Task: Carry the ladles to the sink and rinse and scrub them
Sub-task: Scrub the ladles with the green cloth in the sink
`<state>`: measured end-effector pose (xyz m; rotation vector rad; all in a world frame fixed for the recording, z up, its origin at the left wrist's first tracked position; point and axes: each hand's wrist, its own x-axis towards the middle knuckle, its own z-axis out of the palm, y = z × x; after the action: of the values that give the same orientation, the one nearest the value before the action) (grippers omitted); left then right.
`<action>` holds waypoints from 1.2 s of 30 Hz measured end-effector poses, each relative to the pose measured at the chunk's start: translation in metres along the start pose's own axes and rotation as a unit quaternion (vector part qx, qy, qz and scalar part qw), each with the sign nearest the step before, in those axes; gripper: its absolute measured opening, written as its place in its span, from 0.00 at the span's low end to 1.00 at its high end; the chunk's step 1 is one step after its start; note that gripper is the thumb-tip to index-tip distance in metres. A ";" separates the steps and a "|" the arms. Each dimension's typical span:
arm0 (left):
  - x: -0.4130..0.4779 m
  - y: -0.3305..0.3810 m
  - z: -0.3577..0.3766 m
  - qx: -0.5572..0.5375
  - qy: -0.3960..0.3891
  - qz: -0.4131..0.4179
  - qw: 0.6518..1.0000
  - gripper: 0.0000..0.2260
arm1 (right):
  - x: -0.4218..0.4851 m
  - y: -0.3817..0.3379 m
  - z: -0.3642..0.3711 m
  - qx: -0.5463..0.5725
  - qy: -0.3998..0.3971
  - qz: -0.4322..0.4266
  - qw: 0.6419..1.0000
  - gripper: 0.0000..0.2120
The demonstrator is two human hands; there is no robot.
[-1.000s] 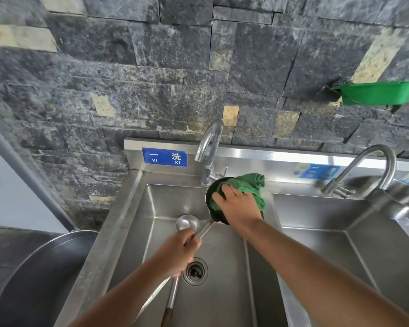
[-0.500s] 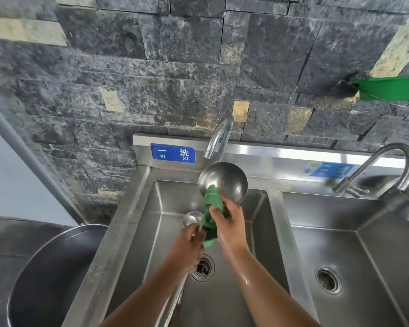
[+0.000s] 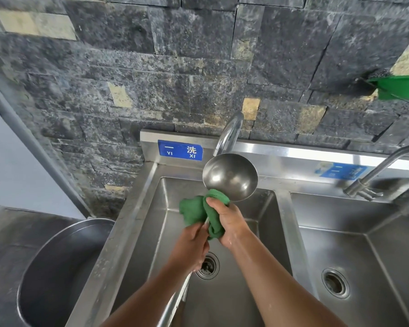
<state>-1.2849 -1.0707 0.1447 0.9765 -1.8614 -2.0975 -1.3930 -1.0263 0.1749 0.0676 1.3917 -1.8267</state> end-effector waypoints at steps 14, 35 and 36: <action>0.016 0.050 -0.037 0.144 0.221 0.071 0.962 0.27 | 0.025 -0.029 0.006 -0.223 -0.068 -0.257 0.938 0.06; 0.055 0.070 -0.055 -0.316 -0.025 0.009 0.948 0.19 | -0.016 0.003 0.008 -0.325 -0.231 -0.145 0.905 0.09; 0.055 0.074 -0.055 -0.323 -0.028 0.000 0.946 0.21 | -0.018 0.004 0.005 -0.324 -0.226 -0.142 0.907 0.12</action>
<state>-1.3174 -1.1609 0.1944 0.7453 -1.0409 -2.4919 -1.3765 -1.0207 0.1821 -0.8874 1.6373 -1.3728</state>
